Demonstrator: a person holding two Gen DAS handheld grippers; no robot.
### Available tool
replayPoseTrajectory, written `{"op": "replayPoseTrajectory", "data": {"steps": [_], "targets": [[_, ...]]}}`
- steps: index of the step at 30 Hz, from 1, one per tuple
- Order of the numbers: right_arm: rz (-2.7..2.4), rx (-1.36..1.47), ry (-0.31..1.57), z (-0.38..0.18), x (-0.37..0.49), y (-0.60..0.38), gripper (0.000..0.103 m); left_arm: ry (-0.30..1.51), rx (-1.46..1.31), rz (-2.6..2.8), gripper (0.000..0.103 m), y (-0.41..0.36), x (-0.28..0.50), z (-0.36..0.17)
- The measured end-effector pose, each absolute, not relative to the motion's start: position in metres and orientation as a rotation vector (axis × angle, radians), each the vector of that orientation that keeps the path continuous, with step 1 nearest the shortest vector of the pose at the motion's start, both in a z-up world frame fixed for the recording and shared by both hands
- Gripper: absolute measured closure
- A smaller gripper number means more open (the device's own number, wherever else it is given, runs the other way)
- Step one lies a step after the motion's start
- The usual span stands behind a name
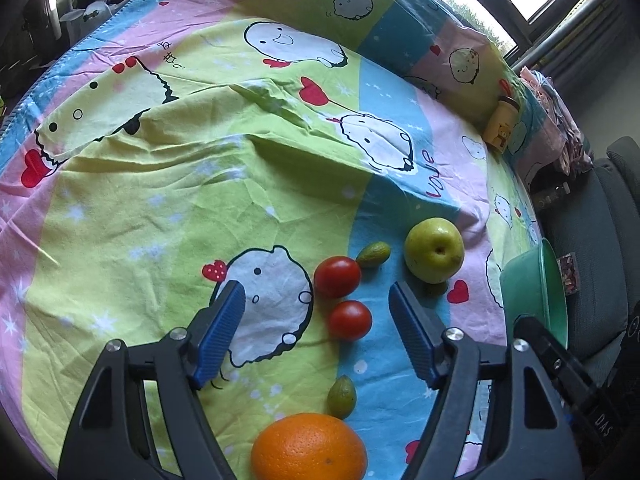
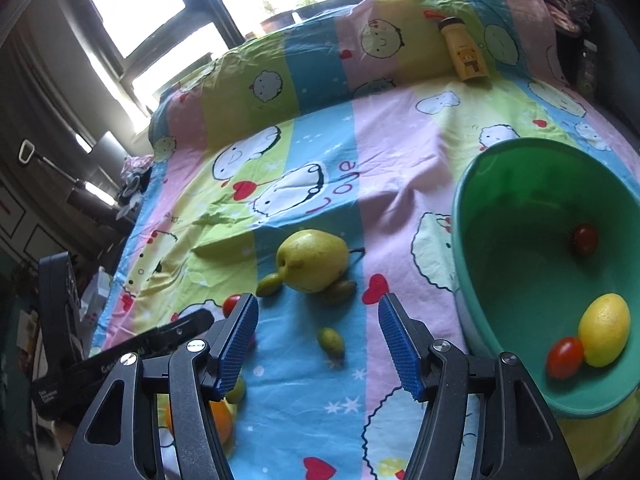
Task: Organize fruits
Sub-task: 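Withdraw both open tools from the basin back to the fruit row, then close the right tool on a cherry tomato while the left tool grasps another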
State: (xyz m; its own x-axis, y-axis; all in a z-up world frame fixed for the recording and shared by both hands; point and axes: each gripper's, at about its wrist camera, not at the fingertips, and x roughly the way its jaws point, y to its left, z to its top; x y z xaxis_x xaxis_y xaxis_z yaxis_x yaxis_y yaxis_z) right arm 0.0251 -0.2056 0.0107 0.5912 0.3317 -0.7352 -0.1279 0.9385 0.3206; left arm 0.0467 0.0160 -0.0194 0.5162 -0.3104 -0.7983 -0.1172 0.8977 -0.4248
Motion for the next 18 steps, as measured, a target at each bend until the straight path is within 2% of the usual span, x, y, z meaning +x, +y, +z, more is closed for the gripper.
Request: {"op": "replayPoseTrajectory", "data": {"steps": [3, 7, 12, 18], "targets": [[0.403, 0.258, 0.976, -0.005, 0.034, -0.187, 0.047, 1.051, -0.487, -0.127, 0.038, 0.021, 0.056, -0.021], [0.454, 0.233, 1.069, -0.029, 0.050, -0.162, 0.062, 1.089, -0.513, -0.166, 0.043, 0.018, 0.068, -0.028], [0.492, 0.212, 1.119, -0.045, 0.063, -0.145, 0.063, 1.186, -0.492, -0.190, 0.048, 0.009, 0.091, -0.042], [0.480, 0.143, 1.128, -0.053, 0.069, -0.133, 0.065, 1.188, -0.470, -0.195, 0.057, 0.007, 0.100, -0.042]]}}
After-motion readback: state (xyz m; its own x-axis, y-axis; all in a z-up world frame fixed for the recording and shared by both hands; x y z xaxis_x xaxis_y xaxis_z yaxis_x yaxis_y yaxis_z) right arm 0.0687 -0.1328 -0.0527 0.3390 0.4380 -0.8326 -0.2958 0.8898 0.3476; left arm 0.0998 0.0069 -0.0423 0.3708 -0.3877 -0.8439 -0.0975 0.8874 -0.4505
